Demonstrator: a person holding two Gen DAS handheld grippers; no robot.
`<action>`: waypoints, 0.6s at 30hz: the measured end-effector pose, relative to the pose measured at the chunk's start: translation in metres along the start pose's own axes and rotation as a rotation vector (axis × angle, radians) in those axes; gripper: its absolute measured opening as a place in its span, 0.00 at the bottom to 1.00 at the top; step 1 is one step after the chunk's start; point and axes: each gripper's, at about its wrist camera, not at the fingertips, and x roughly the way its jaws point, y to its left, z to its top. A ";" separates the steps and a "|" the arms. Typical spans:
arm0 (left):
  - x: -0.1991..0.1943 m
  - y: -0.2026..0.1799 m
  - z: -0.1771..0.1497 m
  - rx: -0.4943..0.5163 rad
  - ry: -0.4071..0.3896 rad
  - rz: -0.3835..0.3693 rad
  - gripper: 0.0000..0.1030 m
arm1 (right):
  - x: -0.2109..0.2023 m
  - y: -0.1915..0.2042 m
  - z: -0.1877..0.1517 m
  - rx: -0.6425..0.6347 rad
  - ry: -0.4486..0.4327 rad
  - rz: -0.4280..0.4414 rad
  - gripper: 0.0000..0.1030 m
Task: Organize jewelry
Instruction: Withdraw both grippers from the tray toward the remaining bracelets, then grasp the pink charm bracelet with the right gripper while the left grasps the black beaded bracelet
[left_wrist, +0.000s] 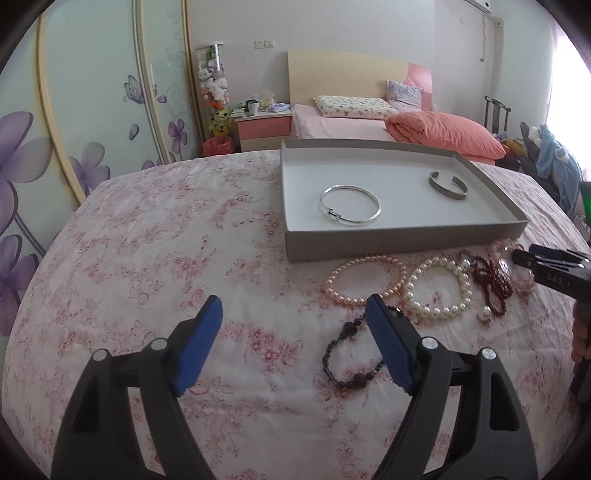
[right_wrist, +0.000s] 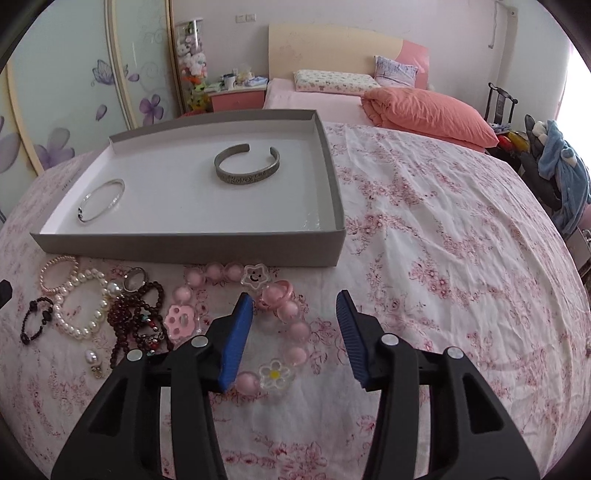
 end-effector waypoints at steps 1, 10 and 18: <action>0.000 -0.002 -0.001 0.008 0.002 -0.003 0.76 | 0.000 0.001 0.001 -0.004 0.000 0.005 0.43; 0.000 -0.017 -0.014 0.067 0.028 -0.067 0.77 | -0.008 -0.003 -0.010 0.023 0.005 0.012 0.16; 0.014 -0.025 -0.015 0.103 0.072 -0.085 0.62 | -0.017 -0.023 -0.020 0.090 0.015 -0.035 0.16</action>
